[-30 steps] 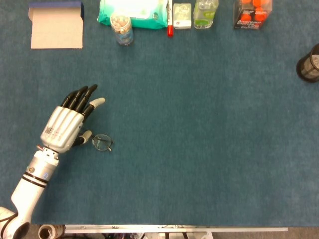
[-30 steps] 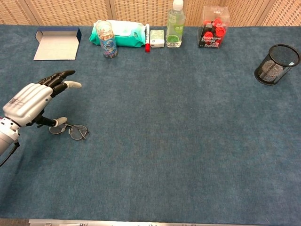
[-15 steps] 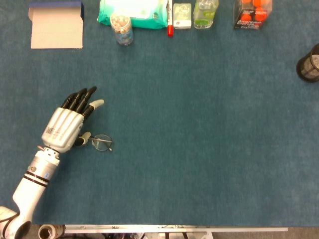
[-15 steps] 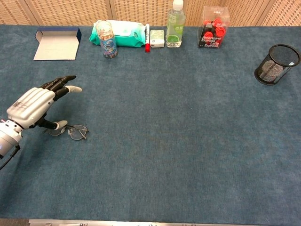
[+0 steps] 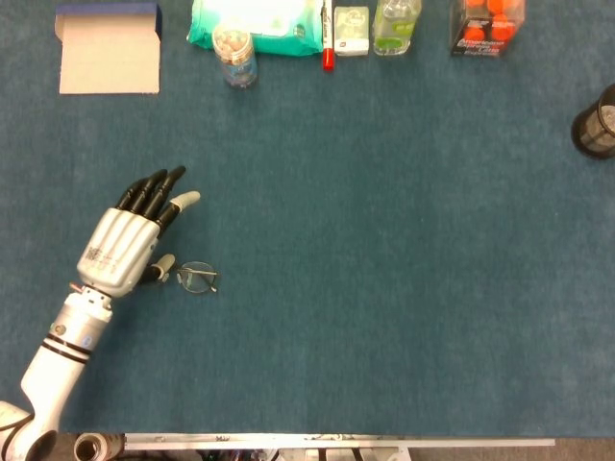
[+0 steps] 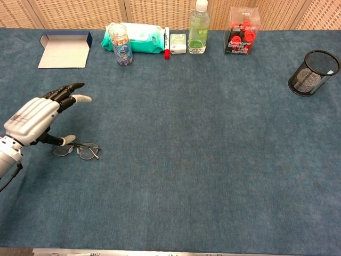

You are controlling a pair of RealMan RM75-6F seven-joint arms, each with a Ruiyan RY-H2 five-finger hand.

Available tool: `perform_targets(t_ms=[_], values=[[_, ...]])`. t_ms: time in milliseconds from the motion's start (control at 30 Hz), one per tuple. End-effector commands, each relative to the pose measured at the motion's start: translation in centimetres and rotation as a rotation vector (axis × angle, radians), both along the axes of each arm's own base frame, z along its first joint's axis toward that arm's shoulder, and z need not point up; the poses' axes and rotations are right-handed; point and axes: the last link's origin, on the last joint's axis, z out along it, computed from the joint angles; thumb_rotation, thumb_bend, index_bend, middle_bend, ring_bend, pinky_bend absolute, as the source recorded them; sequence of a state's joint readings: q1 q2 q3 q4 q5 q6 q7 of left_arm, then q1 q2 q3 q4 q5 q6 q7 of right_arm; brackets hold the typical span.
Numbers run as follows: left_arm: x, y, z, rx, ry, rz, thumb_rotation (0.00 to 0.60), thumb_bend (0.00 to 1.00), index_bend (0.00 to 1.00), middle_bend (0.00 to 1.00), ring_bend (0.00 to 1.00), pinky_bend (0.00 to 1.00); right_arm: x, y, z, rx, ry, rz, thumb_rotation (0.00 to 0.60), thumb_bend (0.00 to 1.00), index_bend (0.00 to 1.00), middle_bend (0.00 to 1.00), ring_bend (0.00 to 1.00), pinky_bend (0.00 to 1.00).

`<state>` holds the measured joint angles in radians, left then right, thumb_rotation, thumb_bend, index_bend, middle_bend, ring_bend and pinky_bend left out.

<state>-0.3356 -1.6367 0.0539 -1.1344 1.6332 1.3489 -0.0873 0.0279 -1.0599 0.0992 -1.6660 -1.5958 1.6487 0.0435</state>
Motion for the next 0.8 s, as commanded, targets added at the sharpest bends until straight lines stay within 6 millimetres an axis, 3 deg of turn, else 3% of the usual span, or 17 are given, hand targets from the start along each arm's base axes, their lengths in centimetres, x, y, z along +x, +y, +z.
perform_targets(t_ms=[33, 333, 533, 800], values=[[0.5, -0.2, 1.7, 0.035, -0.011, -0.03, 0.6, 0.2, 0.17, 0.0, 0.0, 0.11, 0.0, 0.0, -0.1, 0.002, 0.003, -0.002, 0.6, 0.31, 0.56, 0.49, 0.39, 0.46], [1.0, -0.3, 9.7, 0.167, 0.113, -0.007, 0.6, 0.2, 0.17, 0.0, 0.0, 0.11, -0.4, -0.3, -0.7, 0.006, 0.038, -0.019, 0.6, 0.31, 0.56, 0.49, 0.39, 0.46], [-0.1, -1.8, 13.7, 0.215, 0.182, 0.126, 0.6, 0.2, 0.19, 0.17, 0.08, 0.22, -0.6, -0.4, -1.2, 0.011, 0.064, -0.031, 0.6, 0.31, 0.56, 0.49, 0.39, 0.46], [-2.7, -2.6, 15.9, 0.264, 0.186, 0.272, 0.6, 0.2, 0.31, 0.21, 0.11, 0.24, -0.9, -0.5, -1.7, 0.021, 0.083, -0.043, 0.6, 0.31, 0.56, 0.49, 0.39, 0.46]])
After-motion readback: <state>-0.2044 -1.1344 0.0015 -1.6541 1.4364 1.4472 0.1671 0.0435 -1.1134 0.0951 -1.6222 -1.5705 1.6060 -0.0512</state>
